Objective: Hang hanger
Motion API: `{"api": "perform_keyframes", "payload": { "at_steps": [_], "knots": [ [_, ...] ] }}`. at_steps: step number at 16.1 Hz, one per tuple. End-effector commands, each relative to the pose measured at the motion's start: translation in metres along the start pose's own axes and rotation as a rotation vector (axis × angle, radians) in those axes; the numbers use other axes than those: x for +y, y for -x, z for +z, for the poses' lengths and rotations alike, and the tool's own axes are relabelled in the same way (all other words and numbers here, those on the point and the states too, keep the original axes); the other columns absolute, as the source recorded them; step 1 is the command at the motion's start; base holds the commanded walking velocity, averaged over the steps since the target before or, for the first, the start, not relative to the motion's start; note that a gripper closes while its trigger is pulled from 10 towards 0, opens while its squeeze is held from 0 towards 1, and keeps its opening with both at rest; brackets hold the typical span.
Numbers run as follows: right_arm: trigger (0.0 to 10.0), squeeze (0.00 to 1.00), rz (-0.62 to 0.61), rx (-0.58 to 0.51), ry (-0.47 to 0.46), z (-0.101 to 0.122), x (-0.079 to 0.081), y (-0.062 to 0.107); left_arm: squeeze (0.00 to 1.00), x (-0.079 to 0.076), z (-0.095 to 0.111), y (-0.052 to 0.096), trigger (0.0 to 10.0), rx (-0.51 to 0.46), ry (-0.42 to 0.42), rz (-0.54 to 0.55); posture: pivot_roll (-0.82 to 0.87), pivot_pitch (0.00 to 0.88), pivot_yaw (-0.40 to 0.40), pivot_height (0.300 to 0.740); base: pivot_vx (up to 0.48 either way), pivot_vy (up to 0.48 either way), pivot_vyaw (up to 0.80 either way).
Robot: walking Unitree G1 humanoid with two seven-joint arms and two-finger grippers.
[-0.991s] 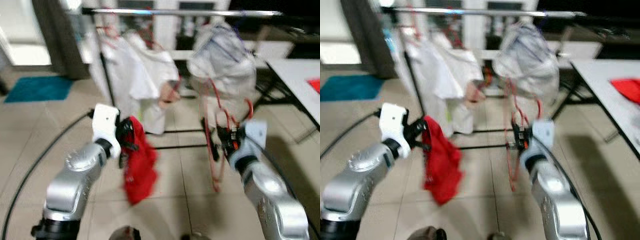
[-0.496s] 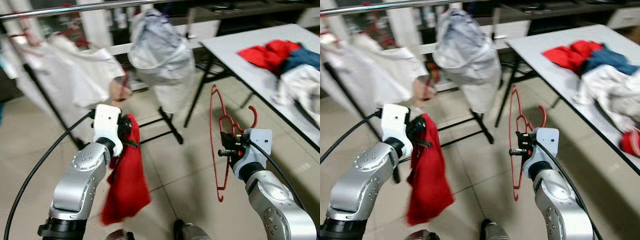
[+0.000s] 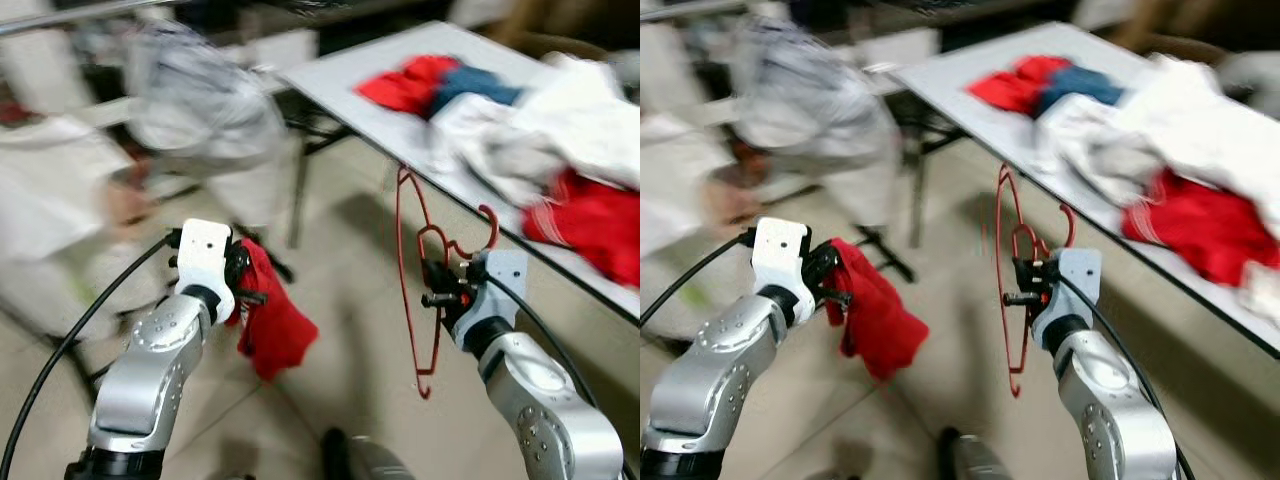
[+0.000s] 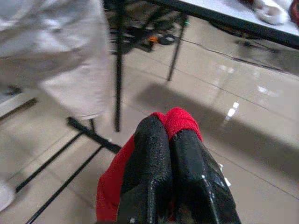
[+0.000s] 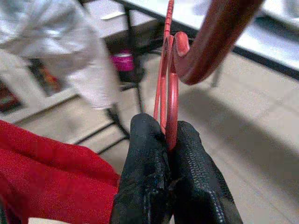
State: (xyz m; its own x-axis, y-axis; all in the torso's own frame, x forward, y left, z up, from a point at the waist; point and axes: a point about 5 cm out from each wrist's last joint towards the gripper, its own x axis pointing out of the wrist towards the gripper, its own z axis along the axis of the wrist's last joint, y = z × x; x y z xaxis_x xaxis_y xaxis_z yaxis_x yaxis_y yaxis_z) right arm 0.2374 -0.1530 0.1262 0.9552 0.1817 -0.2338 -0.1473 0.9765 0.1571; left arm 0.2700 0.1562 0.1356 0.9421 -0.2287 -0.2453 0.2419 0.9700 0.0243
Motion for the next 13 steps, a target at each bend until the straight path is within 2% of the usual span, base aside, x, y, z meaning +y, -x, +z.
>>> {"api": "perform_keyframes", "payload": {
  "at_steps": [1,2,3,5,7,8,9,10,13],
  "knots": [
    [10.0,0.00,-0.005,0.013,0.012,-0.003,-0.002,0.004,0.00,-0.003,0.006,0.000,10.0,-0.022,-0.007,-0.017,0.00,0.097,-0.024,0.740,0.000,0.000,-0.80],
    [10.0,0.00,0.015,0.043,-0.003,-0.007,-0.001,0.006,0.00,-0.006,0.006,0.000,10.0,-0.024,-0.004,-0.028,0.00,0.093,-0.022,0.740,0.000,0.000,-0.80],
    [10.0,0.00,-0.013,0.035,0.003,-0.008,-0.001,0.007,0.00,-0.008,0.005,0.000,10.0,-0.021,-0.027,-0.038,0.00,0.092,-0.021,0.740,0.000,0.000,-0.80],
    [10.0,0.00,-0.049,0.038,0.019,-0.008,-0.003,0.006,0.00,-0.012,0.005,-0.001,10.0,-0.020,-0.021,-0.050,0.00,0.090,-0.018,0.740,0.000,0.000,-0.80],
    [10.0,0.00,-0.074,0.010,-0.047,-0.004,-0.004,0.004,0.00,-0.013,0.006,-0.002,10.0,-0.022,-0.016,-0.062,0.00,0.087,-0.017,0.740,0.000,0.000,-0.80],
    [10.0,0.00,-0.155,-0.044,0.044,0.002,-0.010,0.002,0.00,-0.011,0.006,-0.003,10.0,-0.028,-0.026,-0.052,-0.01,0.087,-0.016,0.740,0.000,0.000,-0.80],
    [10.0,0.00,-0.164,-0.040,0.062,0.002,-0.011,0.002,0.00,-0.010,0.006,-0.003,10.0,-0.028,-0.027,-0.051,-0.01,0.087,-0.017,0.740,0.000,0.000,-0.80],
    [10.0,0.00,-0.146,-0.041,0.027,0.002,-0.011,0.001,0.00,-0.009,0.006,-0.003,10.0,-0.030,-0.069,-0.041,0.00,0.092,-0.019,0.740,0.000,0.000,-0.80],
    [10.0,0.00,-0.174,-0.051,-0.016,0.002,-0.017,0.002,0.00,-0.009,0.008,-0.003,10.0,-0.040,-0.080,-0.033,0.00,0.091,-0.023,0.740,0.000,0.000,-0.80]
  ]
}}
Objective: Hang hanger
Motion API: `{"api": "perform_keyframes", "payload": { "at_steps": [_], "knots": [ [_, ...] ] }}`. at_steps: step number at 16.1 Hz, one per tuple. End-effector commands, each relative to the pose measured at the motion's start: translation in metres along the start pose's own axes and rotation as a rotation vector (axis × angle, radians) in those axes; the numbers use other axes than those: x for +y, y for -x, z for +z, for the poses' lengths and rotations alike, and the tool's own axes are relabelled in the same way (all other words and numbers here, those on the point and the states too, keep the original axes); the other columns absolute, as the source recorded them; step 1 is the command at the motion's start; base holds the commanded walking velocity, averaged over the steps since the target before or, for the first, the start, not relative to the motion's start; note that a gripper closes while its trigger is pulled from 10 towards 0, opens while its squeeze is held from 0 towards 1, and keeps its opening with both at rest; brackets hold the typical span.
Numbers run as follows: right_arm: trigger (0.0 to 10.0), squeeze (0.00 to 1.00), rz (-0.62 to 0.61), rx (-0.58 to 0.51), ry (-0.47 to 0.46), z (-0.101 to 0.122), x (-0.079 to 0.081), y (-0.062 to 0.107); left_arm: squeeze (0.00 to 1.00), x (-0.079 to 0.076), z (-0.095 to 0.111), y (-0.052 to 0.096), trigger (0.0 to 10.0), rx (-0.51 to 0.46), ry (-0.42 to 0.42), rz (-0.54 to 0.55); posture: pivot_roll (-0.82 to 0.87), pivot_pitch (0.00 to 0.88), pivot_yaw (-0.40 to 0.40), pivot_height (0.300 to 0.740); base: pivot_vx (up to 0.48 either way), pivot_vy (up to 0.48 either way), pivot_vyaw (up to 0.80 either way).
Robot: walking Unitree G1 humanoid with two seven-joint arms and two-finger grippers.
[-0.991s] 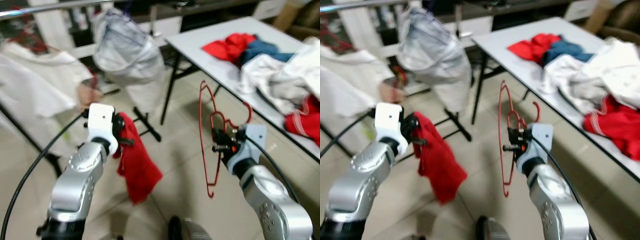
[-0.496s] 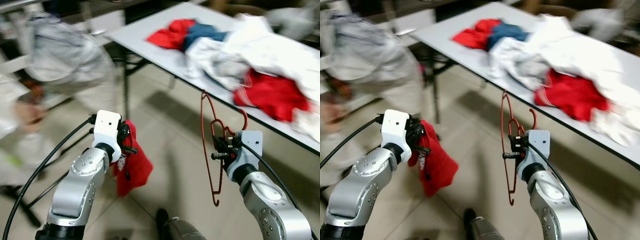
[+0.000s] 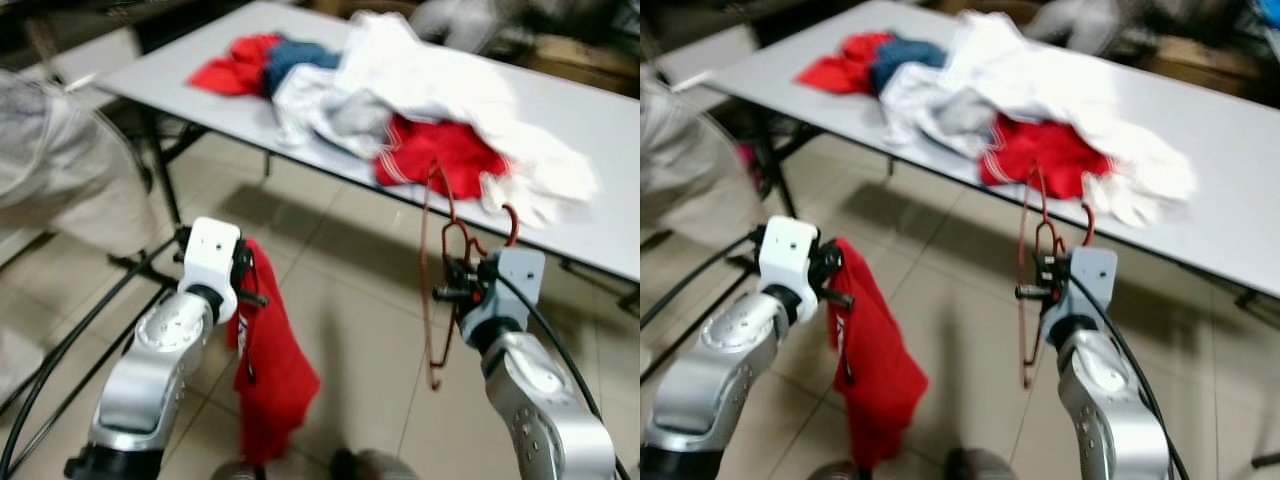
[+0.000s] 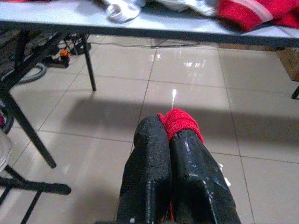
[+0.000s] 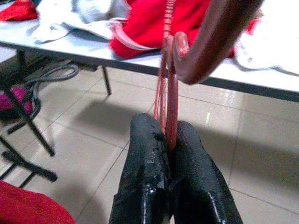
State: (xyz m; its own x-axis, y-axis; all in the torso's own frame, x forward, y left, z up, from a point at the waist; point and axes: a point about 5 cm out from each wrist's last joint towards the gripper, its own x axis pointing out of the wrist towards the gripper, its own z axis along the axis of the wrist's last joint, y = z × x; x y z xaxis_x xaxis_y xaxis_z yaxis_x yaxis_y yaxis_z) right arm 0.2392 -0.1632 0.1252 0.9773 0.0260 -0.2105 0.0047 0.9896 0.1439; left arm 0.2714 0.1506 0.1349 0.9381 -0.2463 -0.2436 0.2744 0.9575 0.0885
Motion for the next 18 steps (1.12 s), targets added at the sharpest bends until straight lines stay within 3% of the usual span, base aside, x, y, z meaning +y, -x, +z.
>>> {"api": "perform_keyframes", "payload": {
  "at_steps": [1,5,9,12,18],
  "knots": [
    [10.0,0.00,-0.014,-0.002,-0.009,0.0012,-0.0064,0.0008,0.00,-0.0035,0.0101,-0.0006,10.0,-0.051,0.003,-0.013,0.00,0.089,-0.021,0.740,0.000,0.000,-0.80],
    [10.0,0.00,0.000,-0.005,-0.009,0.0017,-0.0051,0.0007,0.00,-0.0030,0.0117,-0.0021,10.0,-0.064,0.009,-0.018,0.00,0.080,-0.020,0.740,0.000,0.000,-0.80],
    [10.0,0.00,-0.023,0.008,0.051,0.0013,-0.0065,-0.0006,0.00,-0.0037,0.0148,-0.0013,10.0,-0.080,-0.015,-0.017,0.00,0.080,-0.023,0.740,0.000,0.000,-0.80],
    [10.0,0.00,-0.017,0.000,0.037,0.0023,-0.0063,-0.0018,0.00,-0.0042,0.0150,-0.0010,10.0,-0.079,-0.011,-0.016,0.00,0.076,-0.026,0.740,0.000,-0.274,-0.70],
    [10.0,0.00,0.006,0.016,0.002,0.0008,-0.0044,0.0005,0.00,-0.0058,0.0129,-0.0004,10.0,-0.071,-0.013,-0.019,0.00,0.076,-0.029,0.740,0.000,-0.297,0.00]
  ]
}}
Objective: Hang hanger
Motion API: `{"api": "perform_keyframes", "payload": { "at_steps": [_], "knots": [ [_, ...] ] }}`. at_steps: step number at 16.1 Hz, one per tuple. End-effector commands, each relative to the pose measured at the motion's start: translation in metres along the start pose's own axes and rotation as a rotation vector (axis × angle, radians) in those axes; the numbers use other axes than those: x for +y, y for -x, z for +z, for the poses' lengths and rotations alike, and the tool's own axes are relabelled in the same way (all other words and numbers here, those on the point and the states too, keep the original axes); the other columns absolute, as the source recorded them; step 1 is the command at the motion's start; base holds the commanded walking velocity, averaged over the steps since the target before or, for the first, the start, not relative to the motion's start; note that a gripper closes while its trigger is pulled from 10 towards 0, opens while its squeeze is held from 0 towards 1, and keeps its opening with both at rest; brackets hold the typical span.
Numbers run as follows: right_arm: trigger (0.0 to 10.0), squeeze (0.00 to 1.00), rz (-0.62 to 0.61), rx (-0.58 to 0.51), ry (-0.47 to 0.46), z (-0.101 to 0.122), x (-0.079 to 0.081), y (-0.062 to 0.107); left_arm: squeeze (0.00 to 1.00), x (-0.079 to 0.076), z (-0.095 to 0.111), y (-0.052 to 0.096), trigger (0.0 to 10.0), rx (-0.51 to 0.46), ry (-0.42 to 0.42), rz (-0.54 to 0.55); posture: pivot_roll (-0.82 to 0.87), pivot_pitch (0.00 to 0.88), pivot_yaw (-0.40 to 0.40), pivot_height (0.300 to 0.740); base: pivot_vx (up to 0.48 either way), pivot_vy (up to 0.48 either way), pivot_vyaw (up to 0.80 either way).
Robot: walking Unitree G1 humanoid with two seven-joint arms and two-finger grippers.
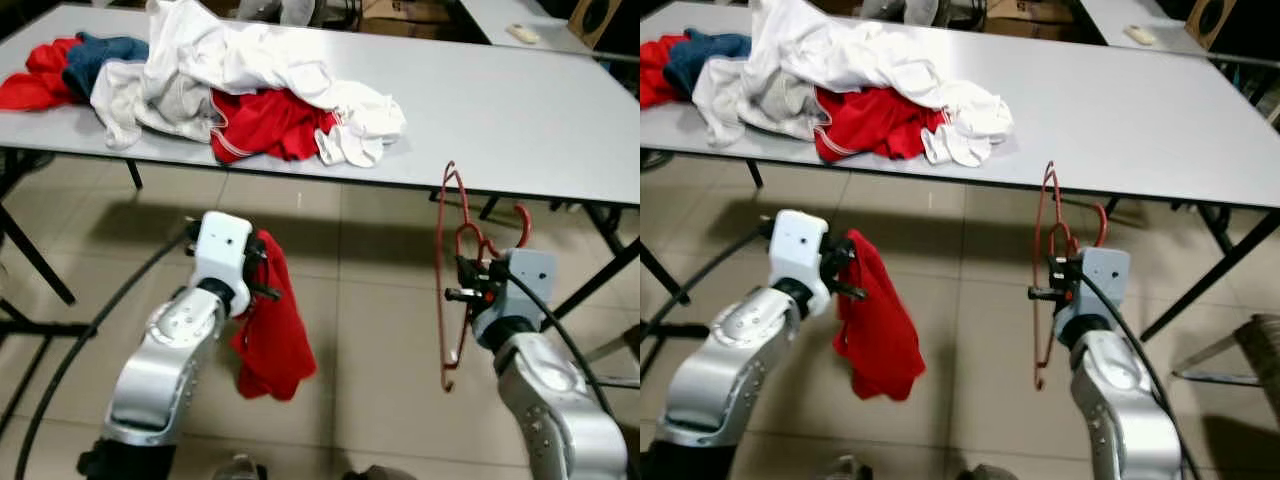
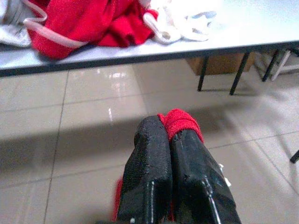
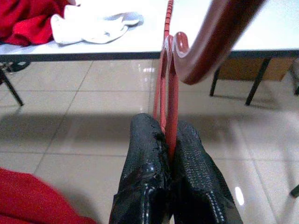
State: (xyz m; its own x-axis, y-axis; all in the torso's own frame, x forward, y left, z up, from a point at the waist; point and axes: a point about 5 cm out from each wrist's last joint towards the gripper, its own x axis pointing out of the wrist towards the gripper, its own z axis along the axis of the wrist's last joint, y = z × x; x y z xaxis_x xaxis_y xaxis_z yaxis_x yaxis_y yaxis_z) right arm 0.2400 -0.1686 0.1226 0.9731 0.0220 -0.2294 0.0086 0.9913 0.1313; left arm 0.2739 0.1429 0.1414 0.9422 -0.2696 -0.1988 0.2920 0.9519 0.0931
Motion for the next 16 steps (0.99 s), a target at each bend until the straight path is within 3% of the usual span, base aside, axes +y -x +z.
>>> {"api": "perform_keyframes", "payload": {
  "at_steps": [1,10,16],
  "knots": [
    [10.0,0.00,0.016,-0.004,-0.006,0.0027,0.0016,0.0019,0.00,0.0000,0.0048,0.0023,10.0,-0.022,-0.005,-0.002,0.00,0.079,-0.030,0.740,0.000,-0.296,0.00],
    [10.0,0.00,0.001,-0.021,0.038,0.0017,0.0010,0.0018,0.00,-0.0027,0.0032,0.0024,10.0,-0.013,-0.029,-0.016,0.00,0.086,-0.025,0.740,0.000,-0.296,0.00],
    [10.0,0.00,-0.008,-0.018,0.020,0.0015,0.0000,0.0027,0.00,-0.0092,0.0099,-0.0016,10.0,-0.044,0.007,-0.077,-0.01,0.091,-0.018,0.740,0.000,0.000,0.00]
  ]
}}
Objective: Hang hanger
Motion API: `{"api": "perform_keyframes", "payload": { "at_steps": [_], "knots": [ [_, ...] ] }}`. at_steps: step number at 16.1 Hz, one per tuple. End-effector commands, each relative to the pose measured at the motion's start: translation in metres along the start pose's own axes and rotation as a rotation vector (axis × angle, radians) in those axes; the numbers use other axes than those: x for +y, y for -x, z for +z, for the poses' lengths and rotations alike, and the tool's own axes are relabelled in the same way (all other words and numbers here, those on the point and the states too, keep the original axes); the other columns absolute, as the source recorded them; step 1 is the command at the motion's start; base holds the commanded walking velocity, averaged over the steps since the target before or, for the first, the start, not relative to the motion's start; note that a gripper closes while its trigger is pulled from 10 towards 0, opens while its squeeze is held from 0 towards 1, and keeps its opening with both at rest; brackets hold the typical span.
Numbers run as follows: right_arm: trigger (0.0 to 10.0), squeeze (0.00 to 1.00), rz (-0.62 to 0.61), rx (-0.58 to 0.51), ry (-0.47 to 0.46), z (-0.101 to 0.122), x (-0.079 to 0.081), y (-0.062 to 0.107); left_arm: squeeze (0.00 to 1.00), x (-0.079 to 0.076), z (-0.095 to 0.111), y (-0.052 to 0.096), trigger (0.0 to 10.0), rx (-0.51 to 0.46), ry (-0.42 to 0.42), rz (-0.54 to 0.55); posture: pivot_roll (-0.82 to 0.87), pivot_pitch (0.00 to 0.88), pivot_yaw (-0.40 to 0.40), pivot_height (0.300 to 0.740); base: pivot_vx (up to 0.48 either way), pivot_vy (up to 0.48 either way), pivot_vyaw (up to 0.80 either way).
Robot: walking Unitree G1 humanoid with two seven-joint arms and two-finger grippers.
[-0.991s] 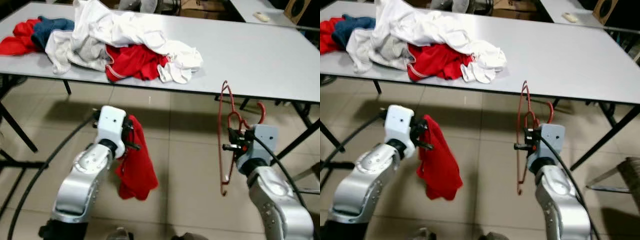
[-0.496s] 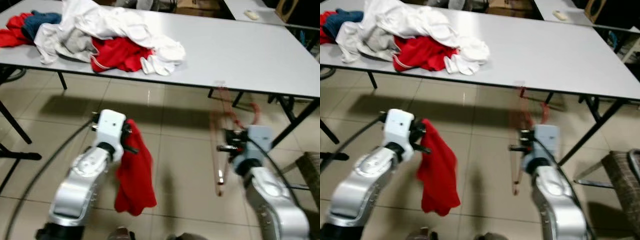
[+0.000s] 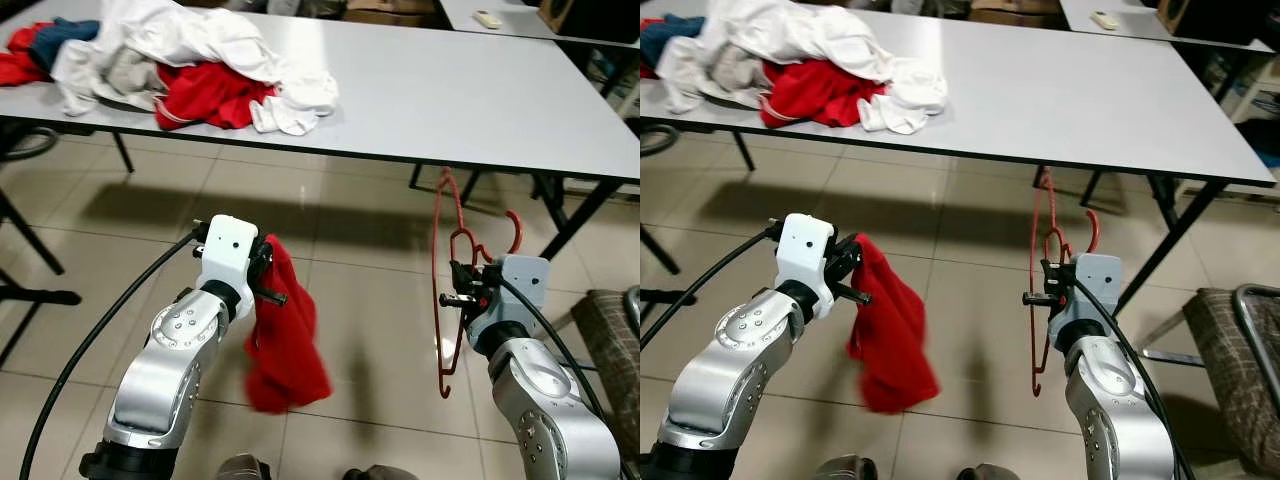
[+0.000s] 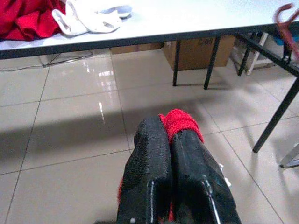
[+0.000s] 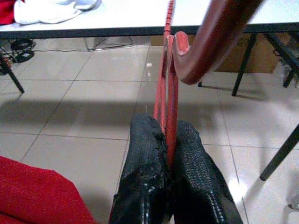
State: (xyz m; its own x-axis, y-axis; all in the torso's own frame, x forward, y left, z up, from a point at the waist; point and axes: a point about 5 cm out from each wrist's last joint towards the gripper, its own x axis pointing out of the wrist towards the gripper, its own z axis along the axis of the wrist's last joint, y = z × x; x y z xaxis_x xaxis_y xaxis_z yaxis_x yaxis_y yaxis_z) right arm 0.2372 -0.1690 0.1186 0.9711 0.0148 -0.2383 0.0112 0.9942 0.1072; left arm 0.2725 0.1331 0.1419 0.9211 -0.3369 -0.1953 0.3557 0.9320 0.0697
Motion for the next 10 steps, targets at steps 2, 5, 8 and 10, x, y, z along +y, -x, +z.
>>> {"api": "perform_keyframes", "payload": {
  "at_steps": [2,5,8,10],
  "knots": [
    [10.0,0.00,0.000,-0.026,-0.007,0.0069,0.0000,-0.0002,0.00,0.0007,0.0098,-0.0007,10.0,-0.041,0.009,-0.013,-0.01,0.092,-0.016,0.740,0.000,0.000,-0.40],
    [10.0,0.00,0.001,-0.035,-0.002,0.0085,0.0003,-0.0006,0.00,0.0029,0.0100,-0.0012,10.0,-0.041,0.015,-0.012,-0.01,0.094,-0.013,0.740,0.080,0.000,-0.80],
    [10.0,0.00,-0.001,-0.041,0.003,0.0086,0.0000,0.0006,0.00,0.0024,0.0104,-0.0014,10.0,-0.041,0.015,-0.017,-0.01,0.096,-0.011,0.740,0.249,0.000,0.00],
    [10.0,0.00,0.004,-0.036,0.005,0.0085,0.0005,-0.0002,0.00,0.0019,0.0110,-0.0029,10.0,-0.040,0.015,-0.023,-0.01,0.095,-0.011,0.740,0.251,0.000,-0.40]
  ]
}}
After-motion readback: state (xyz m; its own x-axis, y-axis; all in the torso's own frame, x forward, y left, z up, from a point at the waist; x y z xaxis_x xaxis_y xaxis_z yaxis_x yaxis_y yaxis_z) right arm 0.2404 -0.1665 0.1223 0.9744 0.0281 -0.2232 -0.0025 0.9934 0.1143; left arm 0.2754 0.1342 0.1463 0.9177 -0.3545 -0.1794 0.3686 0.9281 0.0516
